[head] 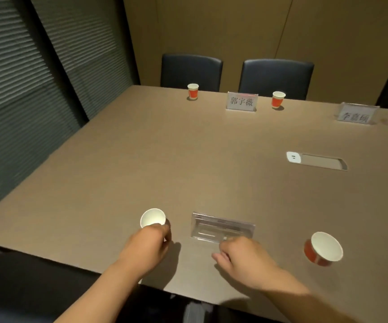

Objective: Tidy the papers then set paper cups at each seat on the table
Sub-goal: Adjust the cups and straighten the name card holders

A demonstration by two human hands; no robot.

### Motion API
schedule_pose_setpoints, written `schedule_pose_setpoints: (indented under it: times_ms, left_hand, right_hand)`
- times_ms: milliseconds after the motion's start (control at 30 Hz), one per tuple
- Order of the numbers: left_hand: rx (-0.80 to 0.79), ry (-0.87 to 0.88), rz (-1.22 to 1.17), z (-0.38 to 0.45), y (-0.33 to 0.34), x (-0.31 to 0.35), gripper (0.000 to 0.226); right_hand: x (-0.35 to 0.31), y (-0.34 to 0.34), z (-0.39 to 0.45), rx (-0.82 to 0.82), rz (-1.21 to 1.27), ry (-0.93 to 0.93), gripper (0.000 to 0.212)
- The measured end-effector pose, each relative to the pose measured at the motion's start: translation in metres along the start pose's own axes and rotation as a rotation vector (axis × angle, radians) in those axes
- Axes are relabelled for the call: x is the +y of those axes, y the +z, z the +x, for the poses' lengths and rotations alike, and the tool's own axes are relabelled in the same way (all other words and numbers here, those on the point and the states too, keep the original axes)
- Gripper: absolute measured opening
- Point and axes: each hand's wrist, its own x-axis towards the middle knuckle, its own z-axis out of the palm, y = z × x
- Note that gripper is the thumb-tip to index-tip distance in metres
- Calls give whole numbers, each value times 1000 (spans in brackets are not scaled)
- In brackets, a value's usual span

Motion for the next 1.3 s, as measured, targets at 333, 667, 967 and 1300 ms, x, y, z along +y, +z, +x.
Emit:
schedule_pose_setpoints:
  times_ms: [333,667,967,1300]
  left_hand:
    - [-146,20,30,-50,-66,-151,34]
    - [-211,41,3,-28,-71,-209,13]
    - [-201,9,26,-4,-68,-234,14]
    - [-173,-3,13,13,-65,-233,14]
  right_hand:
    - [-145,30,92,9,-67,74,51]
    - [-159,48,195,-173,-138,84,58]
    - [-173,73,241,-17,-114,193,80]
    - [-166,82,248,-3,-145,192,83]
